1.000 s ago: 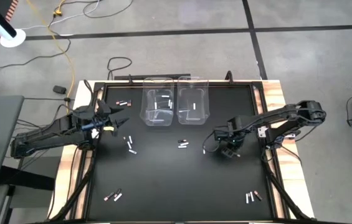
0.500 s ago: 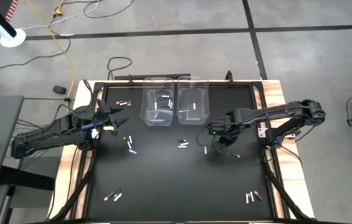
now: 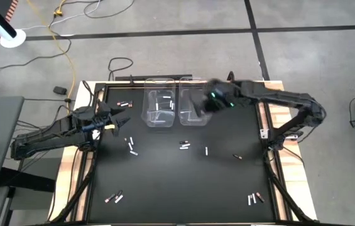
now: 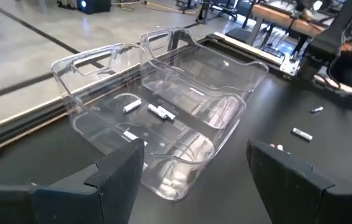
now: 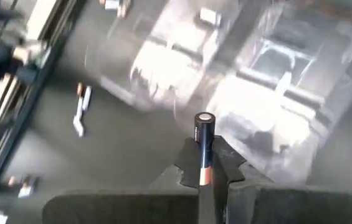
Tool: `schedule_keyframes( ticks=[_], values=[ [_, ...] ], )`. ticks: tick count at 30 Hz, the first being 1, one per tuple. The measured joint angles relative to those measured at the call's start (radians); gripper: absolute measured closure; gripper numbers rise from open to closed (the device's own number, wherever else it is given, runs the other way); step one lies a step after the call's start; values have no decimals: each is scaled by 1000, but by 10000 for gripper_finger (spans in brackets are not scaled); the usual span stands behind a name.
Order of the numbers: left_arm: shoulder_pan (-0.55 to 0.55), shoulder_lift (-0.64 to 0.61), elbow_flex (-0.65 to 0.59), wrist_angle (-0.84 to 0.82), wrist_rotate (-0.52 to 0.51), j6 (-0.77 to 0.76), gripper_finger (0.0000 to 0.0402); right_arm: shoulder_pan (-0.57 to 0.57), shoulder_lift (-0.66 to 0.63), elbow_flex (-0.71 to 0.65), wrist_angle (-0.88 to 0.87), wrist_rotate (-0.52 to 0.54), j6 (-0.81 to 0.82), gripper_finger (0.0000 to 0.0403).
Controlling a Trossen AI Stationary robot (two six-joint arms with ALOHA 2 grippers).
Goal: Sort batteries
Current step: Put the black battery into the right transparent bin
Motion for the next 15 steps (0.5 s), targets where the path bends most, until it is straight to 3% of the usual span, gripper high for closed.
schedule_keyframes(
  ticks=[6,15],
  values=[
    [0,0,0,-1,-59,11,123,-94,256,279,-18,1,-136,386],
    [0,0,0,-31,-72,12,123,-200,615,620,-253,-14,-81,386]
  ],
)
